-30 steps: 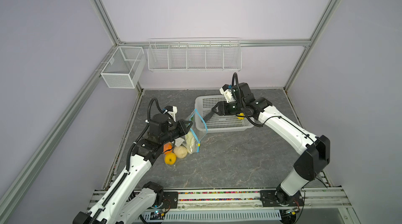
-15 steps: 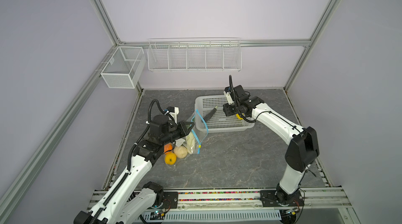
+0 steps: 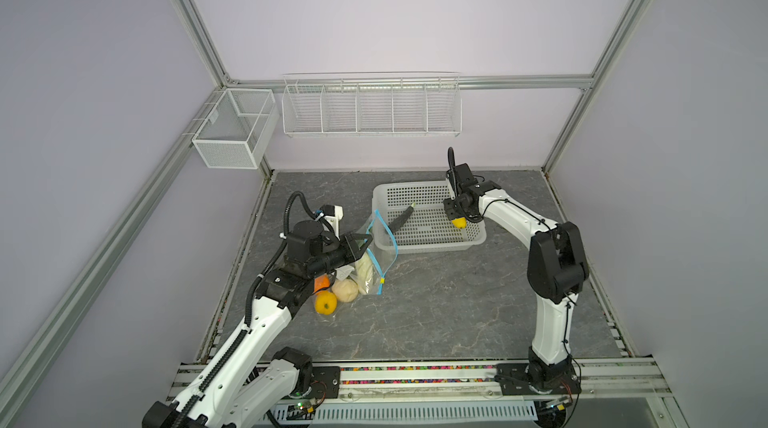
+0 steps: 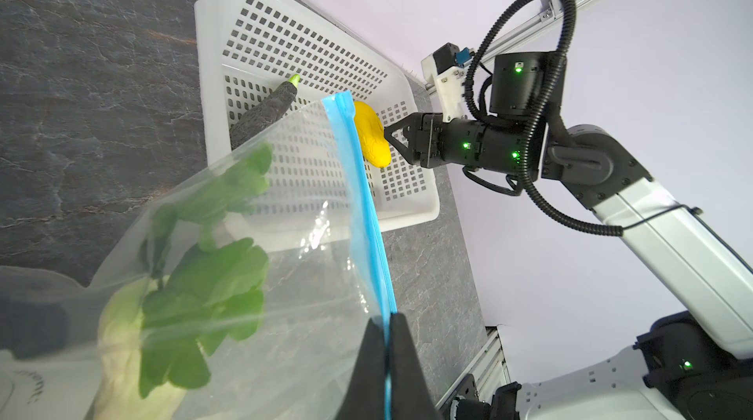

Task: Place the food in the zip-top bag and seal the zipper
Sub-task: 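Lower the right gripper and close it on the yellow squash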

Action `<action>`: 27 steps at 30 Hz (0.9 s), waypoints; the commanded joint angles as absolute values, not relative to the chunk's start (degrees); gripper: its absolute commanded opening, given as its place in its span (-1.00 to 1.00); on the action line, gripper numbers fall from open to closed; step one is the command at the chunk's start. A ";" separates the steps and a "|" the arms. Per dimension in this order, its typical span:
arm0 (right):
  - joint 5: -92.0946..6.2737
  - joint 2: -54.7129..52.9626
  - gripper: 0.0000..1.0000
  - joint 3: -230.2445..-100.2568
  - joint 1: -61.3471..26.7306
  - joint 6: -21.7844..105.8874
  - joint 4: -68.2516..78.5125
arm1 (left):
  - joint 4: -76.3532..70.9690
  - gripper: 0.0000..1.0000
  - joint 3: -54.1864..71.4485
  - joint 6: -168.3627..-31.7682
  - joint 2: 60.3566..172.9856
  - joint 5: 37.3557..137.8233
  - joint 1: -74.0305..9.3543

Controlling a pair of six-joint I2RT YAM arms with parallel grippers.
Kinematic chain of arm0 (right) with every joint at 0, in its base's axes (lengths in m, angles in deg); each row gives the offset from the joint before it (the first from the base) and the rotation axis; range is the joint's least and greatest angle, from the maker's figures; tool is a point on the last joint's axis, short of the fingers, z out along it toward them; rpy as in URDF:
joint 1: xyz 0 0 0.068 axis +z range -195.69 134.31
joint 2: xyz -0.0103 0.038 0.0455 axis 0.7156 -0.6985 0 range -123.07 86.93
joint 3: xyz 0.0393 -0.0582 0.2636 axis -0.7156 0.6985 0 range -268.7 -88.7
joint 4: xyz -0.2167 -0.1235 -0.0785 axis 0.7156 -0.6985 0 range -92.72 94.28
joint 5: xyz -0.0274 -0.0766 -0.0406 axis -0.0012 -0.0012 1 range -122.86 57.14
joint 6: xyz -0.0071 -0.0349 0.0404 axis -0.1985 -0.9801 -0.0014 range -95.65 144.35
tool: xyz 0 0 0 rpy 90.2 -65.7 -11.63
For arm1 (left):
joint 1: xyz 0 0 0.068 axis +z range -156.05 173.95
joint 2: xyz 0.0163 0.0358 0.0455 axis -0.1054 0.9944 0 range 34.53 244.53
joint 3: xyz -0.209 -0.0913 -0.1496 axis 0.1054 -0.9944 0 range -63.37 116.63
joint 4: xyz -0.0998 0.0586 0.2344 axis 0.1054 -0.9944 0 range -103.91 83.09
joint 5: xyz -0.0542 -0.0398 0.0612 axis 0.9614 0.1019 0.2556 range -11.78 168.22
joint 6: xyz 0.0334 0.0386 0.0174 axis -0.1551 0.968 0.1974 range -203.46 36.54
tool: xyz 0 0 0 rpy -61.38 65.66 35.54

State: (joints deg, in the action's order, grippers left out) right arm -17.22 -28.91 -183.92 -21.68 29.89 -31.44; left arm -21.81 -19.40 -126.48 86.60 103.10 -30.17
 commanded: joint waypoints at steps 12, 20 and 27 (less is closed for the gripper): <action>-16.11 -36.52 0.00 -189.01 -23.75 28.83 -32.13 | -22.56 -1.00 -19.15 -125.53 86.68 102.82 -29.95; -19.03 -39.99 0.04 -190.99 -23.98 30.04 -32.81 | -22.38 -1.00 -19.04 -125.59 87.38 102.56 -29.95; -21.16 -43.04 -0.03 -193.41 -24.08 31.02 -33.73 | -22.50 -1.00 -18.82 -125.71 87.95 102.25 -29.97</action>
State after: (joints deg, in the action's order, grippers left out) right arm -18.84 -40.80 -192.46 -23.87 30.31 -32.14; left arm -22.22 -19.40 -126.27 87.50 103.12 -30.17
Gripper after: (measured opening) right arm 0.491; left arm 0.047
